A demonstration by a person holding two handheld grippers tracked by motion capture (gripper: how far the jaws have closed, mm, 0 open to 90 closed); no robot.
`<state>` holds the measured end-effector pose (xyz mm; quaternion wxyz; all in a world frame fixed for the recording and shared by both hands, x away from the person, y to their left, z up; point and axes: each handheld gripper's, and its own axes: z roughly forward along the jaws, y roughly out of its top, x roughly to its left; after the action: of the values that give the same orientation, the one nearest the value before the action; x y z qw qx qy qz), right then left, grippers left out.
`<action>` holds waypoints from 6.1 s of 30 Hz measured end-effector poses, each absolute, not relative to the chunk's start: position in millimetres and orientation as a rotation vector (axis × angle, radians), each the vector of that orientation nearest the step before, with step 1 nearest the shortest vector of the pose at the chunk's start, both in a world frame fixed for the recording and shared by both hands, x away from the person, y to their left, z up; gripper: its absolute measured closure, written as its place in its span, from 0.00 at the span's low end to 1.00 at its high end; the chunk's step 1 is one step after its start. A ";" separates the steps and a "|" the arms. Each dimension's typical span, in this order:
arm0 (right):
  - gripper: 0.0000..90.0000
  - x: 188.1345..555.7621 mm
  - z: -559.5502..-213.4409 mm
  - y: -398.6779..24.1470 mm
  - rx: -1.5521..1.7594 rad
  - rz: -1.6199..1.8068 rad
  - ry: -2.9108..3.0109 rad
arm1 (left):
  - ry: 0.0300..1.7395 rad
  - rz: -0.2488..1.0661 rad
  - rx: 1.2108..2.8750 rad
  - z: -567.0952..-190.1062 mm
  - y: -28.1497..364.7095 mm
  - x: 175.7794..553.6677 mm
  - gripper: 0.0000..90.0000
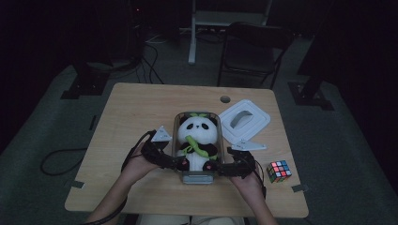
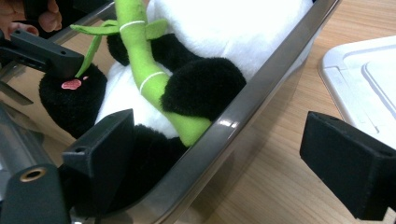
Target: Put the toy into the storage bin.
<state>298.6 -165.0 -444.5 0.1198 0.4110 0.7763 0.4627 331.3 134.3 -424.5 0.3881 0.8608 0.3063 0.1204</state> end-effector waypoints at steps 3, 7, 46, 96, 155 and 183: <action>0.12 299.2 -440.2 -165.3 1.178 1.359 2.271 | 0.758 0.327 2.162 -419.5 137.0 330.1 0.10; 0.12 306.0 -426.1 -162.6 1.161 1.303 2.211 | 0.771 0.391 2.109 -406.8 140.9 338.5 0.10; 0.90 395.8 -413.9 -118.0 1.215 1.169 2.281 | 0.764 0.364 2.262 -408.7 92.7 409.2 0.87; 0.17 323.2 -428.7 -254.4 1.450 1.103 1.978 | 0.819 0.305 2.055 -417.8 179.9 367.3 0.00; 0.38 278.4 -448.1 -299.7 1.490 0.995 2.011 | 0.903 0.306 2.189 -506.1 221.6 346.1 0.01; 0.38 302.8 -364.3 -180.2 0.920 1.280 2.351 | 0.936 0.234 2.210 -511.4 214.2 346.2 0.01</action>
<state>302.8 -180.2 -364.3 0.1547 0.3211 0.8206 0.4468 346.2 214.2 -511.4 0.3572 0.8560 0.3626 0.0905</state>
